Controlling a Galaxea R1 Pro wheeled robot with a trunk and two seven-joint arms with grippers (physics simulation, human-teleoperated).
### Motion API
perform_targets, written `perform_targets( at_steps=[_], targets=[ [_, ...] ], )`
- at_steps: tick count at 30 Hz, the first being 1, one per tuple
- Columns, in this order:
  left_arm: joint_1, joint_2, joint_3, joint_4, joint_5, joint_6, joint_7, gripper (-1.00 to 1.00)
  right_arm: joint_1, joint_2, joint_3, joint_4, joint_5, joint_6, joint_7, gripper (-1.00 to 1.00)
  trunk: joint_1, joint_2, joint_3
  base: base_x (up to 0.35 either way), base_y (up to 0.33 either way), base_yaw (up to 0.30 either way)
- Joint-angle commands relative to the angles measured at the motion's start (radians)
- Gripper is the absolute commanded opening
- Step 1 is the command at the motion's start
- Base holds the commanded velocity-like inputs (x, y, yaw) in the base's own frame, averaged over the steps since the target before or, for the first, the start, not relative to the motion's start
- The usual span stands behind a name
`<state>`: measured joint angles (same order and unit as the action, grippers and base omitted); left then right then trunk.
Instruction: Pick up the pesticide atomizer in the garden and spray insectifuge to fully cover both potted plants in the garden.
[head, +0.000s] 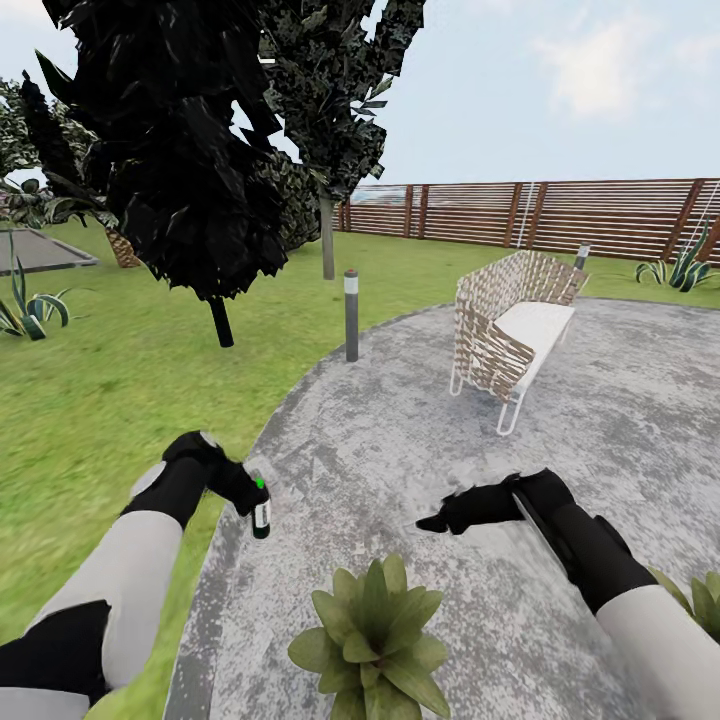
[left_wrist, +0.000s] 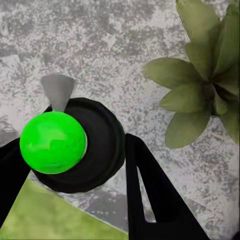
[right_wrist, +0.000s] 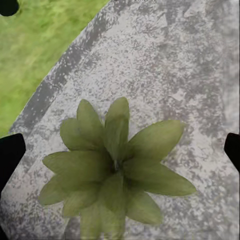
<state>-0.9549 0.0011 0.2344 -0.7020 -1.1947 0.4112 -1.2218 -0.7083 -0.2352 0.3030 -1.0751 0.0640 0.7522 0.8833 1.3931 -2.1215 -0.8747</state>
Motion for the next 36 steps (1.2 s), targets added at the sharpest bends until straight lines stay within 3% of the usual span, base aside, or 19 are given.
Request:
perform_targets(
  at_steps=[1,2,3,4,5,6,7,8,10,11,14,15,22,27,36],
  targets=[
    [-0.001,-0.002,0.038,-0.001,-0.002,0.010,-0.002,-1.00,-0.001,-0.016,-0.022,-0.001,0.003,0.004,0.006,1.00,0.000,0.000,-0.001,0.000,0.000,0.000],
    [-0.001,-0.004,0.132,-0.001,0.000,0.011,0.010,-1.00,-0.001,-0.048,-0.111,-0.002,0.003,0.001,0.004,1.00,0.000,0.000,-0.001,0.000,0.000,0.000],
    [-0.001,-0.004,0.220,-0.001,0.002,0.011,0.024,-1.00,0.000,-0.064,-0.225,-0.002,0.004,-0.011,0.003,1.00,0.000,0.000,-0.001,0.000,0.000,0.000],
    [-0.001,-0.005,0.272,-0.001,0.001,0.011,0.036,-1.00,0.000,-0.070,-0.306,-0.002,0.006,-0.030,0.004,1.00,0.000,0.000,-0.001,0.000,0.000,0.000],
    [-0.001,-0.005,0.295,-0.001,0.001,0.011,0.043,-1.00,0.001,-0.072,-0.345,-0.002,0.007,-0.043,0.004,1.00,0.000,0.000,-0.001,0.000,0.000,0.000],
    [-0.001,-0.005,0.348,-0.001,0.001,0.011,0.068,-1.00,0.012,-0.076,-0.448,-0.002,0.009,-0.089,0.006,1.00,0.000,0.000,-0.001,0.000,0.000,0.000],
    [-0.001,-0.005,0.362,-0.001,0.001,0.011,0.079,-1.00,0.019,-0.077,-0.477,-0.002,0.009,-0.106,0.006,1.00,0.000,0.000,-0.001,0.000,0.000,0.000],
    [-0.001,-0.005,0.407,-0.002,0.001,0.011,0.132,-1.00,0.060,-0.077,-0.566,-0.003,0.010,-0.166,0.007,1.00,0.000,0.000,-0.001,0.000,0.000,0.000],
    [-0.001,-0.006,0.440,-0.002,0.001,0.013,0.169,-1.00,0.091,-0.075,-0.615,-0.004,0.010,-0.196,0.007,1.00,0.000,0.000,-0.001,0.000,0.000,0.000],
    [-0.001,-0.007,0.480,-0.002,0.001,0.027,0.196,-1.00,0.109,-0.072,-0.653,-0.005,0.011,-0.211,0.007,1.00,0.000,0.000,-0.001,0.000,0.000,0.000],
    [0.000,-0.013,0.528,-0.002,0.001,0.055,0.230,-1.00,0.122,-0.070,-0.690,-0.005,0.011,-0.222,0.006,1.00,0.000,0.000,-0.001,0.000,0.000,0.000],
    [0.002,-0.017,0.542,-0.001,0.001,0.065,0.269,-1.00,0.126,-0.069,-0.701,-0.004,0.011,-0.224,0.007,1.00,0.000,0.000,-0.001,0.000,0.000,0.000],
    [0.037,-0.037,0.553,0.029,0.001,0.072,0.435,-1.00,0.128,-0.070,-0.709,0.003,0.008,-0.226,0.009,1.00,0.000,0.000,-0.001,0.000,0.000,0.000],
    [0.040,-0.041,0.553,0.092,0.001,0.072,0.455,-1.00,0.129,-0.072,-0.710,0.004,0.007,-0.226,0.011,1.00,0.000,0.000,-0.001,0.000,0.000,0.000],
    [0.041,-0.041,0.552,0.104,0.000,0.074,0.456,-1.00,0.129,-0.078,-0.711,0.003,0.008,-0.226,0.010,1.00,0.000,0.000,-0.001,0.000,0.000,0.000]
  ],
)
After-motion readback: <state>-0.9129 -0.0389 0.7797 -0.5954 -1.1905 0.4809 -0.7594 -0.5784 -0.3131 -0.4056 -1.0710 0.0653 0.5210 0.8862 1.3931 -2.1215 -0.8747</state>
